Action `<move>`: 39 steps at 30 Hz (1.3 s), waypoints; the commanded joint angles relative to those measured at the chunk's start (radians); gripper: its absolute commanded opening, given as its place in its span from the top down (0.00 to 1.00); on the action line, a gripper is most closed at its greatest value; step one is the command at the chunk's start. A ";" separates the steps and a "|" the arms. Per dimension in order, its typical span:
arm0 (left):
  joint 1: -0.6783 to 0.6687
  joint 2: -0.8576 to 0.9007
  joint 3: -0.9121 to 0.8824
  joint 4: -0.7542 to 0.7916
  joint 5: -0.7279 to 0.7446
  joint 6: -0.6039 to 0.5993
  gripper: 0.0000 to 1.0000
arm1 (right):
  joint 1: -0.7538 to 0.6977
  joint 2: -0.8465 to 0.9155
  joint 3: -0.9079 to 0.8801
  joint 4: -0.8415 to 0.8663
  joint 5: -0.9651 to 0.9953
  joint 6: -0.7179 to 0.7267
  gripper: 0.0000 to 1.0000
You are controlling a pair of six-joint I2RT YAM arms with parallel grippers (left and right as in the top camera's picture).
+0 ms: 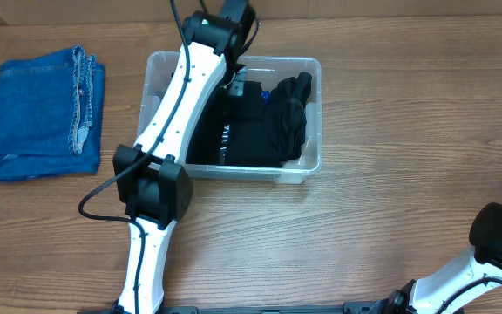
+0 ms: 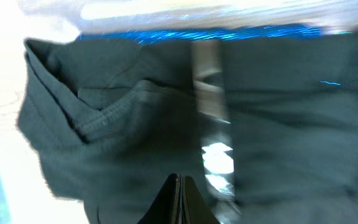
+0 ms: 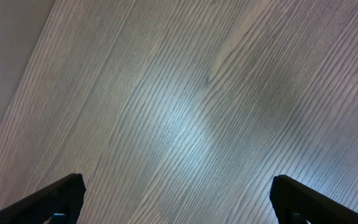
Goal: Pack container
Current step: 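Lower the black cloth into the container's left side and release, then move the left gripper to the folded blue jeans and grasp them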
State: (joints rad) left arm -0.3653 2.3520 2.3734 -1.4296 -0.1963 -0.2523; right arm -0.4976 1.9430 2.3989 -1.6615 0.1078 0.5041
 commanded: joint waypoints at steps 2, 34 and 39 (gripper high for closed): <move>0.043 0.016 -0.135 0.090 -0.020 -0.040 0.96 | -0.002 -0.005 0.010 0.003 0.003 0.000 0.00; 0.301 -0.084 0.410 -0.260 0.061 0.004 0.36 | -0.002 -0.005 0.010 0.003 0.003 0.000 0.00; 0.394 -0.087 0.386 -0.260 0.024 0.080 0.34 | -0.002 -0.005 0.010 0.003 0.003 0.000 0.00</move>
State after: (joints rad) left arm -0.0090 2.3104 2.7647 -1.6871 -0.1612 -0.2424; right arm -0.4976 1.9430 2.3989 -1.6615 0.1074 0.5041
